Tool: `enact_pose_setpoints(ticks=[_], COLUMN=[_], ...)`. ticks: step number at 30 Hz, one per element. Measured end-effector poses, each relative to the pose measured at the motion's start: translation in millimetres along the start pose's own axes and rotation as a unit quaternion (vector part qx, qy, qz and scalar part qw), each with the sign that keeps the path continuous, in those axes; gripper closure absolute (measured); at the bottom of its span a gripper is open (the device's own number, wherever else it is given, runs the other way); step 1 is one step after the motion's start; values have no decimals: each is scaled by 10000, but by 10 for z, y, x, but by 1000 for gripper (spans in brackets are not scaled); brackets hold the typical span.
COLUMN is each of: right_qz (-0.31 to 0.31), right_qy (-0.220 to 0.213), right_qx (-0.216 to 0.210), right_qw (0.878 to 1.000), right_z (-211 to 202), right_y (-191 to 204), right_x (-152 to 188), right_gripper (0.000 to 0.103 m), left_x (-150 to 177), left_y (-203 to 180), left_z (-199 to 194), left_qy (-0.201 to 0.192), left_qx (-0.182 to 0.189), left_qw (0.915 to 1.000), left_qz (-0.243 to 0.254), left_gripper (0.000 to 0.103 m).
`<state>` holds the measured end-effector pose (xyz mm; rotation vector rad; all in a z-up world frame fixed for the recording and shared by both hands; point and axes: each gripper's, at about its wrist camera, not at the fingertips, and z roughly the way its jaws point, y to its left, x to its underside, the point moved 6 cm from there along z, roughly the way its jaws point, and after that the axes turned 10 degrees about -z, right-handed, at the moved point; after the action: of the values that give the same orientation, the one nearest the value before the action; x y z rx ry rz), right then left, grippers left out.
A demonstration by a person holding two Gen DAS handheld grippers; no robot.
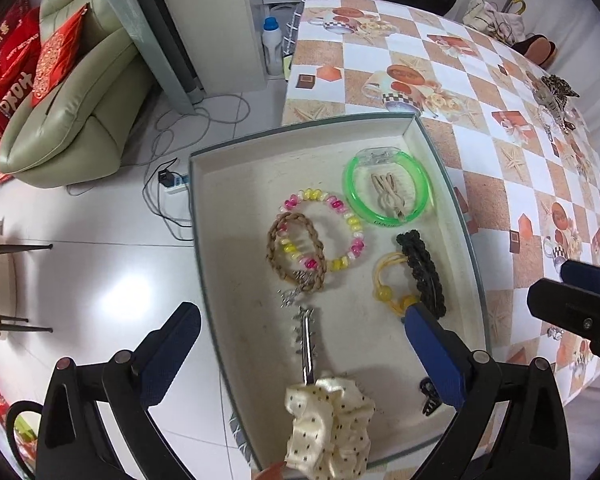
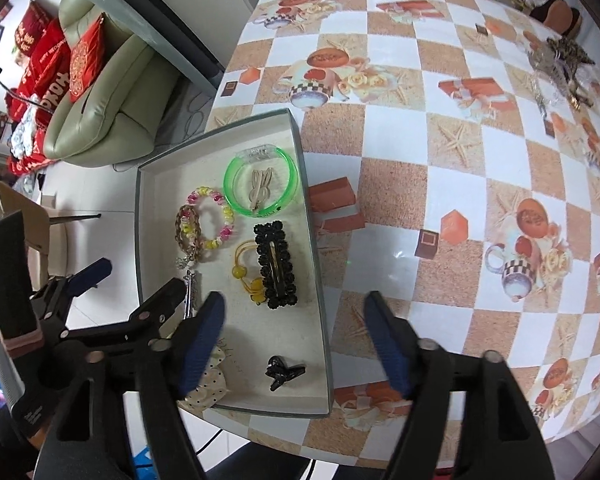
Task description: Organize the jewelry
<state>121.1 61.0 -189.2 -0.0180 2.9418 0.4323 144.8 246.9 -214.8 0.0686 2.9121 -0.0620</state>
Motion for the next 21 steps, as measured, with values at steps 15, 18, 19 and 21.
enact_pose_setpoints(ticks=[15, 18, 19, 21], right_qz=[-793, -900, -917, -931], right_qy=[-103, -130, -130, -128], right_qx=[977, 1082, 1084, 1074], right_qw=[9920, 9900, 9898, 9898], right_z=[-161, -176, -179, -183], right_y=[250, 290, 303, 325], right_x=[-70, -78, -80, -80], right_gripper=[19, 19, 19, 19], left_x=[127, 150, 163, 185], left_y=[203, 225, 232, 250], left_z=[-342, -356, -362, -375], left_qy=[-92, -53, -45, -29], left_qx=[-289, -251, -247, -234], left_qw=[9990, 9991, 9990, 9990], left_qz=[-317, -352, -363, -379], left_gripper=[0, 0, 0, 0])
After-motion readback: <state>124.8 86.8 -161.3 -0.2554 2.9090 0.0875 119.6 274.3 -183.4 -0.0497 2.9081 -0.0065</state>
